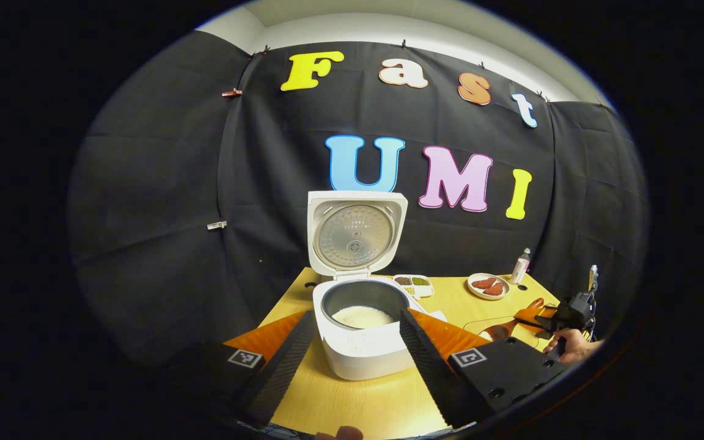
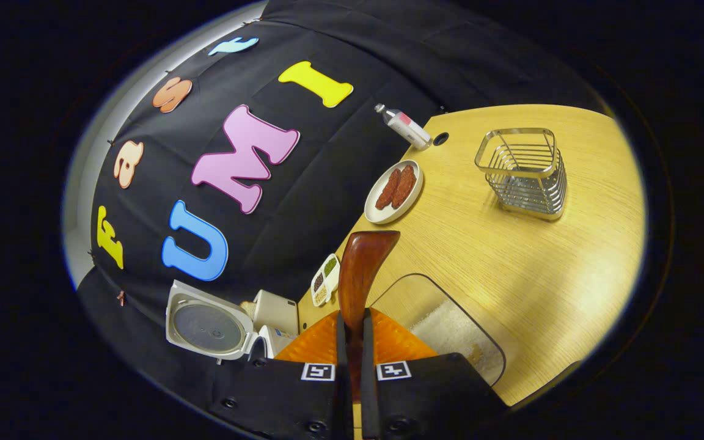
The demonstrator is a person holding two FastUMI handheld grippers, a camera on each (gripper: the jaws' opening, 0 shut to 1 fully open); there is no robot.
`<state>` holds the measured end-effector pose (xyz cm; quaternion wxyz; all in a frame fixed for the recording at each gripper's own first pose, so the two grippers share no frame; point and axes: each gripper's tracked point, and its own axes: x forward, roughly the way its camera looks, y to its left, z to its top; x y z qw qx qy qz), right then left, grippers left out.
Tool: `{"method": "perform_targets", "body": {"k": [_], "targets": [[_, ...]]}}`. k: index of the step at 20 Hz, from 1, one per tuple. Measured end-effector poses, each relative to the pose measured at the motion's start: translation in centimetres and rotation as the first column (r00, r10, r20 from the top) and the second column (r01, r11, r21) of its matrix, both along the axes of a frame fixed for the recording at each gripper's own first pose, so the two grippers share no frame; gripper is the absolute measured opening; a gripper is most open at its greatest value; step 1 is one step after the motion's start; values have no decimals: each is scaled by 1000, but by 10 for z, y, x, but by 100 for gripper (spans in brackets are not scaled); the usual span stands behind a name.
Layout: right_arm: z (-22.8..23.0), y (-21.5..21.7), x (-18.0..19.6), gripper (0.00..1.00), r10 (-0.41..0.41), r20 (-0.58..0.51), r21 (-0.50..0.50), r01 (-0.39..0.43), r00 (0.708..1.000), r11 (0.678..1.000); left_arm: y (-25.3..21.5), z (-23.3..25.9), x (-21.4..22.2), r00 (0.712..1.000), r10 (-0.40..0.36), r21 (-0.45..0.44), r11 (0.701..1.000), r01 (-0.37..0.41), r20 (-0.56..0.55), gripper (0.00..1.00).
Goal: Close the left gripper, press the button to open the rice cooker; take a wooden spoon from the chopstick holder with the right hand, scoop a spoonful of rice and pour it into the rice cooker, then put the wooden spoon back into the chopstick holder.
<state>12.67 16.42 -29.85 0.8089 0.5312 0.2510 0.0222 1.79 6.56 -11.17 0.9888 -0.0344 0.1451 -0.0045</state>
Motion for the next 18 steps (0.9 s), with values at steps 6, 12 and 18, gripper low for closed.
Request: {"method": "perform_targets", "body": {"k": [6, 12, 18], "targets": [[46, -9, -1, 10, -6, 40, 70, 3, 999, 998, 3, 5, -6, 1000, 14, -10, 1000, -13, 10, 96], [126, 25, 2, 10, 38, 126, 147, -57, 991, 988, 11, 3, -20, 999, 41, -26, 999, -40, 15, 96], [188, 102, 13, 10, 107, 171, 233, -146, 979, 961, 30, 2, -36, 995, 95, -33, 995, -94, 26, 96]]}}
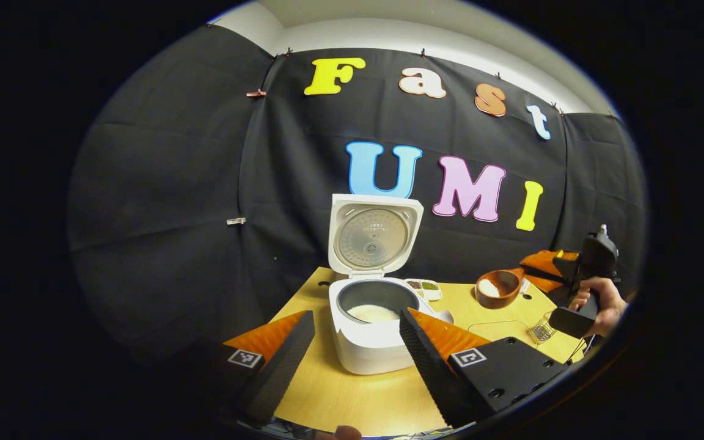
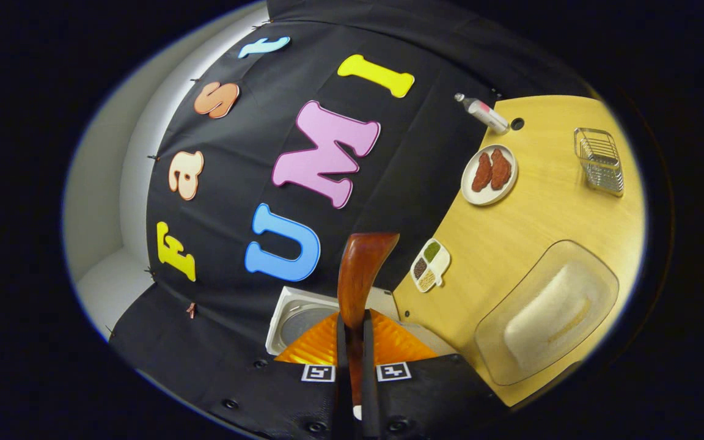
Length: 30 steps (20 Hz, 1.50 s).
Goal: Close the left gripper, press the button to open the rice cooker; take a wooden spoon from the chopstick holder with the right hand, scoop a spoonful of rice and pour it into the rice cooker, then put the wooden spoon back into the chopstick holder.
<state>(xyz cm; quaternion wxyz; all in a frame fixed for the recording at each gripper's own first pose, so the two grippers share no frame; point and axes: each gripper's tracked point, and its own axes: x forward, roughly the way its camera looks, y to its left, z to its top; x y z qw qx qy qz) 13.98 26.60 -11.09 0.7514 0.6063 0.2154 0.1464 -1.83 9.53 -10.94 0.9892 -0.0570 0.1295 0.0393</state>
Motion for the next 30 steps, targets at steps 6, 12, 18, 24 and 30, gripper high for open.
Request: {"method": "perform_targets", "body": {"k": [6, 12, 18, 24, 30], "targets": [[19, 81, 27, 10, 24, -10, 31, -23, 1000, 999, 19, -5, -13, 999, 35, -10, 999, -35, -1, 97], [19, 149, 69, 10, 44, 67, -150, -34, 997, 988, 33, -13, -14, 997, 77, -34, 996, -77, -1, 96], [3, 200, 96, 10, 165, 196, -478, -53, 967, 877, 51, -31, -8, 994, 103, -54, 993, -105, -38, 96], [4, 241, 97, 10, 380, 332, -755, 1, 864, 656, 61, -39, 2, 992, 111, -74, 991, -116, -58, 96], [16, 266, 76, 10, 579, 414, -868, 114, 702, 483, 64, -36, 5, 994, 101, -67, 992, -104, -53, 96]]}}
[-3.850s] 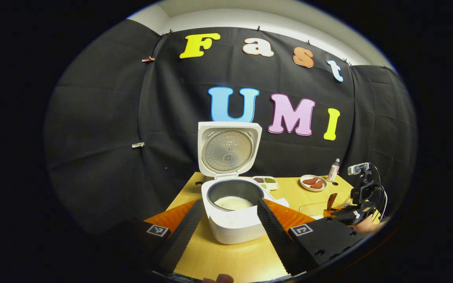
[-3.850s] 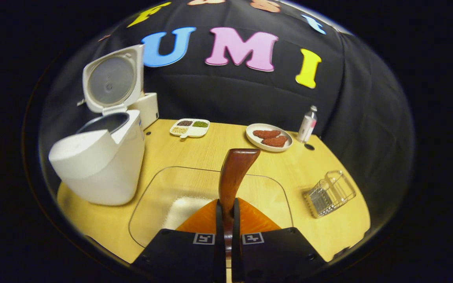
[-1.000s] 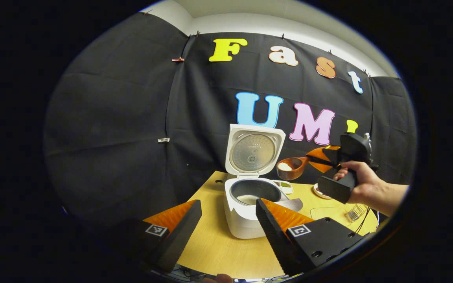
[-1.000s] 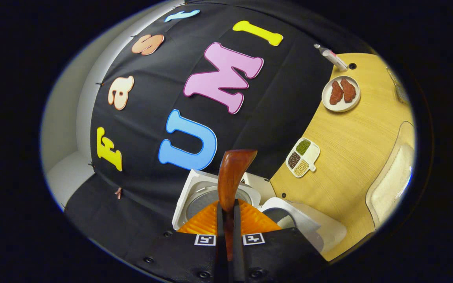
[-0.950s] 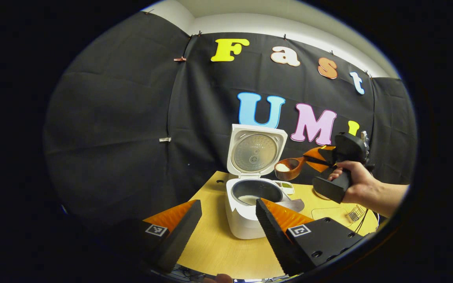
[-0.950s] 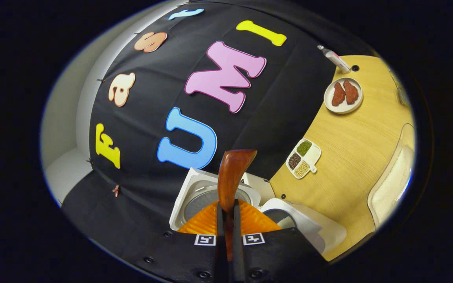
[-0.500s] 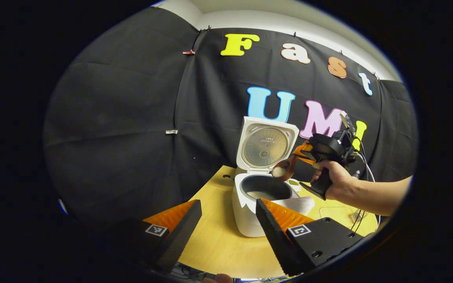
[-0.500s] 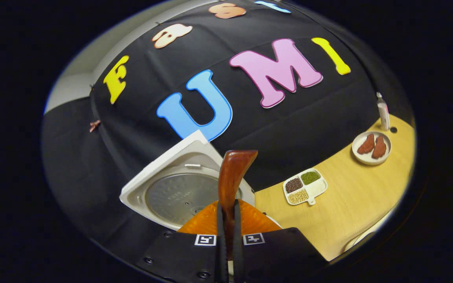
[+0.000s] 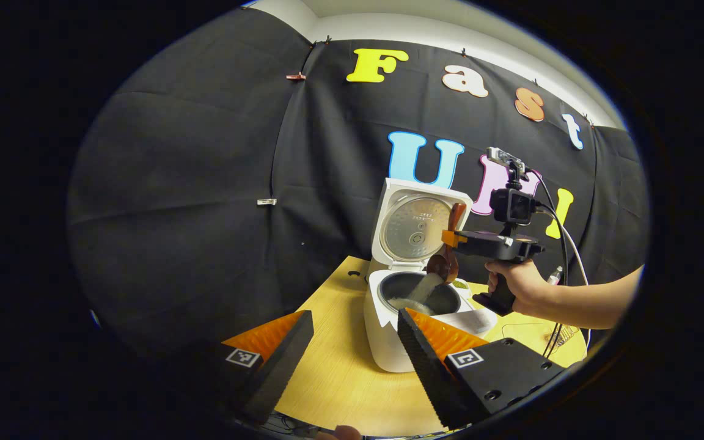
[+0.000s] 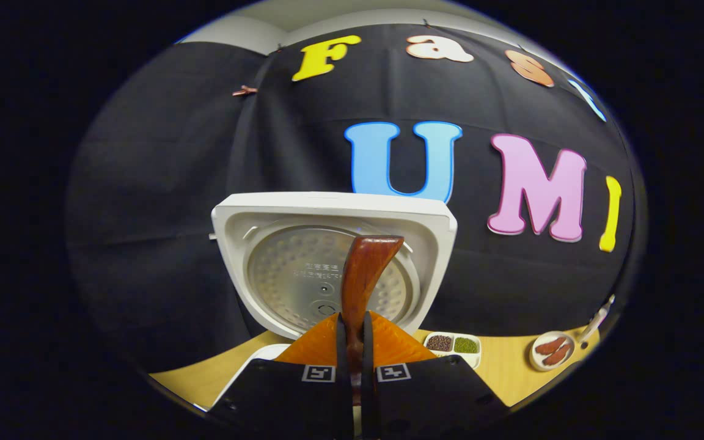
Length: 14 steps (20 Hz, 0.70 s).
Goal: Close the left gripper, press the button to open the rice cooker; take a wooden spoon from the chopstick holder with the right hand, scoop a spoonful of rice and pour it into the rice cooker, then put the wooden spoon back into the chopstick holder.
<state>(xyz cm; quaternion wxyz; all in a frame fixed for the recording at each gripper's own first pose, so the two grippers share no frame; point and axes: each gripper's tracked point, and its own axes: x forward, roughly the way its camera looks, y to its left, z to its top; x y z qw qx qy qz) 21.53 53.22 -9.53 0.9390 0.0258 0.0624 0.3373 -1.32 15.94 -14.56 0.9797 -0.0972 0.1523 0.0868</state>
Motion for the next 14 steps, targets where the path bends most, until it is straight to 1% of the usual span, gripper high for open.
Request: {"method": "perform_targets", "body": {"k": [3, 7, 9, 12, 13, 14], "targets": [[7, 6, -12, 10, 73, 110, -90, -63, 991, 994, 0, 0, 3, 1000, -4, -3, 1000, 4, 4, 95], [19, 13, -30, 10, 190, 235, -209, -141, 953, 968, -1, 1, 2, 1000, -19, -5, 1000, 19, 8, 96], [23, 18, -44, 10, 245, 302, -276, -162, 921, 948, -2, 2, 2, 1000, -25, -4, 1000, 25, 12, 95], [19, 24, -69, 10, 335, 388, -389, -177, 859, 904, -5, 4, 0, 999, -29, -1, 1000, 29, 14, 96], [16, 24, -73, 10, 356, 399, -413, -181, 845, 892, -6, 3, -1, 999, -31, 1, 1000, 31, 15, 96], [15, 25, -77, 10, 368, 399, -424, -187, 840, 886, -8, 5, -2, 999, -35, 4, 999, 35, 16, 96]]}}
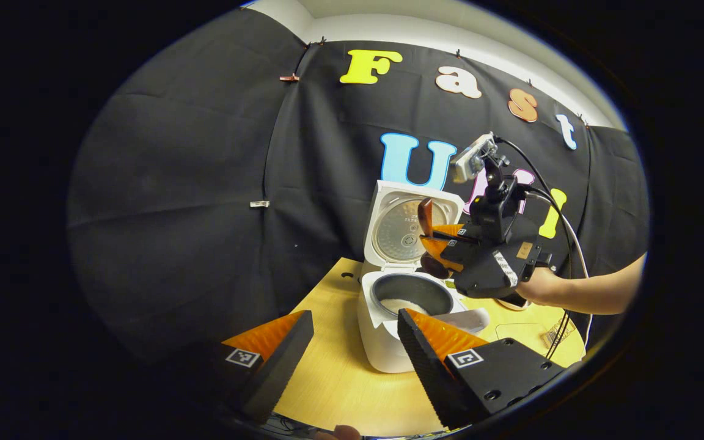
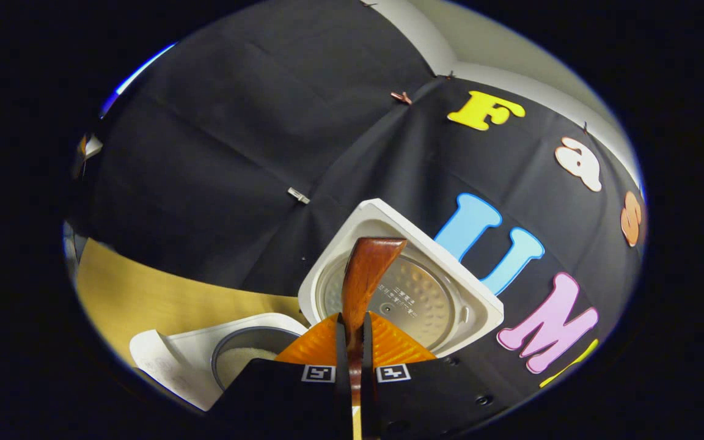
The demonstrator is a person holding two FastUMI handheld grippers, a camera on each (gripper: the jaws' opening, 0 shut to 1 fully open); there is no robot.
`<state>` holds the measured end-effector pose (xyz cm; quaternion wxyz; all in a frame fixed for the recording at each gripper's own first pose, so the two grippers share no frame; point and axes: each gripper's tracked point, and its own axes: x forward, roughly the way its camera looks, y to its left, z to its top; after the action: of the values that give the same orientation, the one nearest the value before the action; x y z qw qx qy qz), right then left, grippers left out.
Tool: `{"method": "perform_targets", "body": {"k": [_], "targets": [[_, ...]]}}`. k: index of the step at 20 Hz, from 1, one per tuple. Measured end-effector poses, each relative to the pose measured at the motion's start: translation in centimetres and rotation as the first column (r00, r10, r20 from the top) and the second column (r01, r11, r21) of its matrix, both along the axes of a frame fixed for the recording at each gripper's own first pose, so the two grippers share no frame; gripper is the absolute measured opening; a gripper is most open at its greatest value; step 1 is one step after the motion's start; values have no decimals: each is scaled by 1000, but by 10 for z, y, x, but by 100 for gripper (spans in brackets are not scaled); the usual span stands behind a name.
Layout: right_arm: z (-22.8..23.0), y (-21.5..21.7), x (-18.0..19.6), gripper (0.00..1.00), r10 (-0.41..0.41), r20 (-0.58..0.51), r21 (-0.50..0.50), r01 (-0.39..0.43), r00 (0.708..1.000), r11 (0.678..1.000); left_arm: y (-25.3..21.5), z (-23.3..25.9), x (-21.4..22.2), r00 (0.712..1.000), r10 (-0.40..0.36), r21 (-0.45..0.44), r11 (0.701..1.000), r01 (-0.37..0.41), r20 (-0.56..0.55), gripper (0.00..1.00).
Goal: Close the left gripper, press the button to open the rice cooker; take a wooden spoon from the chopstick holder with the right hand, scoop a spoonful of rice and pour it into the rice cooker, then put the wooden spoon back into the chopstick holder.
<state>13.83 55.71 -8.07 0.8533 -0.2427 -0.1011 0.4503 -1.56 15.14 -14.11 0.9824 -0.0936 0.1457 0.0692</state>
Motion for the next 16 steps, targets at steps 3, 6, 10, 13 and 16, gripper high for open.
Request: {"method": "perform_targets", "body": {"k": [3, 6, 10, 13, 16], "targets": [[2, -7, 9, 10, -28, -107, 60, 34, 994, 998, -3, 0, -4, 1000, -4, 18, 1000, 4, -1, 95], [8, -23, 27, 10, -84, -359, 213, 170, 929, 962, -9, 2, -9, 1000, -6, 21, 1000, 6, 0, 95], [9, -48, 60, 10, -58, -646, 349, 362, 761, 864, -19, 7, -16, 1000, -12, 24, 1000, 11, 7, 95], [11, -75, 65, 10, -11, -732, 401, 443, 682, 802, -26, 9, -16, 1000, -22, 36, 999, 22, 12, 96], [18, -115, 67, 10, 31, -779, 442, 514, 626, 735, -36, 11, -17, 999, -35, 31, 999, 35, 15, 96]]}}
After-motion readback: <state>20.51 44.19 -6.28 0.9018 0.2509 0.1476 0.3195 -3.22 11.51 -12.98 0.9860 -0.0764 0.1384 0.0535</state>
